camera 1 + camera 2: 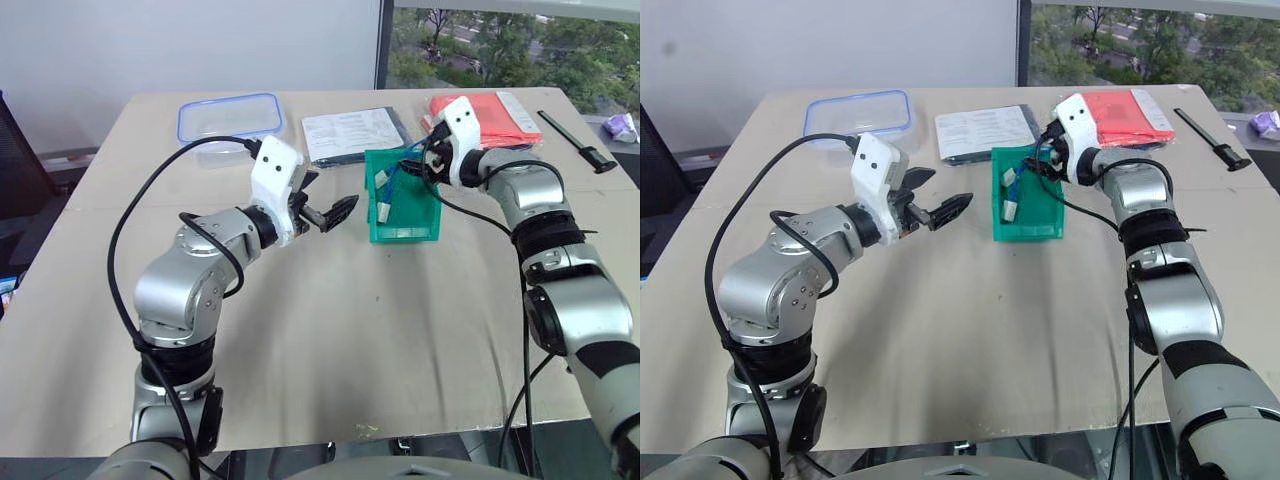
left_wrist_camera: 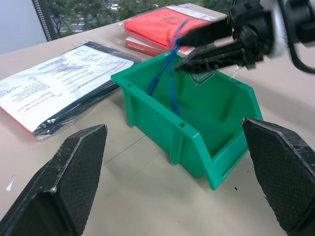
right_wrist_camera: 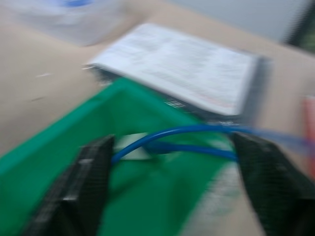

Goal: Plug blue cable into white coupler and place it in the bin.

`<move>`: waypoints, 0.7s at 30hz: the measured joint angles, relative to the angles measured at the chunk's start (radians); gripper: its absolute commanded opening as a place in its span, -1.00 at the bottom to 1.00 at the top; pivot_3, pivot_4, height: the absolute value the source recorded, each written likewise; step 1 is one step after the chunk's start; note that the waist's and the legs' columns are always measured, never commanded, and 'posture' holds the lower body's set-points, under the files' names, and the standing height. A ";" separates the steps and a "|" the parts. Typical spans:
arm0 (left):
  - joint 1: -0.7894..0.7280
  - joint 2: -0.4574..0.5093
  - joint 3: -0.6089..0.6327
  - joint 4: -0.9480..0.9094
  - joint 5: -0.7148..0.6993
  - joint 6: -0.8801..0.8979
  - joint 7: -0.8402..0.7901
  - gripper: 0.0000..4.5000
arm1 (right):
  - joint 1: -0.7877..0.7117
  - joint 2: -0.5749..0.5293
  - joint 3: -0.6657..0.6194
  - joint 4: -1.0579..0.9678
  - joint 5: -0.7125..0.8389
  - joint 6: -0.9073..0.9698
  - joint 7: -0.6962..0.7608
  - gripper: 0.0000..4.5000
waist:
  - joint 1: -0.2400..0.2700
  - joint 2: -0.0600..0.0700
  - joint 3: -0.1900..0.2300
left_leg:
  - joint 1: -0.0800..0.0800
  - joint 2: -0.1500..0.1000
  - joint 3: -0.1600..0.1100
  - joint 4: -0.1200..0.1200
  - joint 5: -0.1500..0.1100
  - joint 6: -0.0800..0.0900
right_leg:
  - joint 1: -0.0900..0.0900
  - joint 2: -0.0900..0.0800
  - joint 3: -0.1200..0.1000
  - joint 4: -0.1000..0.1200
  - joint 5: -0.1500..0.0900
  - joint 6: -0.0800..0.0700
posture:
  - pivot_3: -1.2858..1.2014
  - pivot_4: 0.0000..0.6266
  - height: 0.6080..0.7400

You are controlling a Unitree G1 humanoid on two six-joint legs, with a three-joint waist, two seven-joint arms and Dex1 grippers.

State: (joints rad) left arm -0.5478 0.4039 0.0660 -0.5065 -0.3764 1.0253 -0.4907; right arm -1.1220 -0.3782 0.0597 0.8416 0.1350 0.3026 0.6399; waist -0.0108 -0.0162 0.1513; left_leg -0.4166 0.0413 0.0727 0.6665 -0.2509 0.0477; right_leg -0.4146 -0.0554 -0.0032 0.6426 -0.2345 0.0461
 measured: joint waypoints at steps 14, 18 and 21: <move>0.167 0.025 -0.018 -0.061 -0.036 -0.125 0.003 1.00 | 0.786 -0.161 -0.195 -0.882 0.247 0.078 0.165 0.98 | -0.001 0.001 0.000 | 0.002 0.002 -0.001 -0.002 -0.001 0.002 | 0.001 0.001 0.000 0.000 -0.001 0.002 | 0.03 -0.52 1.00; 0.405 0.028 -0.025 -0.101 -0.017 -0.278 -0.023 1.00 | 1.053 -0.175 -0.238 -1.015 0.332 0.077 0.237 0.98 | -0.004 0.001 0.000 | 0.003 0.002 0.001 -0.002 -0.003 0.005 | 0.002 0.000 0.001 0.000 -0.001 0.001 | 0.03 -0.52 1.00; 0.605 0.045 -0.035 -0.116 -0.008 -0.421 -0.088 1.00 | 1.159 -0.175 -0.242 -1.027 0.328 -0.003 0.269 0.98 | -0.004 0.001 0.000 | 0.004 0.002 0.002 0.001 -0.003 0.005 | 0.002 0.000 0.002 0.000 -0.003 -0.004 | 0.03 -0.52 1.00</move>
State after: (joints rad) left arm 0.0577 0.4487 0.0310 -0.6227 -0.3845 0.6045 -0.5791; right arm 0.0372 -0.5533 -0.1825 -0.1851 0.4629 0.2995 0.9089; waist -0.0146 -0.0153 0.1513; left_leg -0.4128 0.0435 0.0742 0.6672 -0.2540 0.0527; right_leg -0.4128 -0.0557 -0.0012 0.6428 -0.2375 0.0425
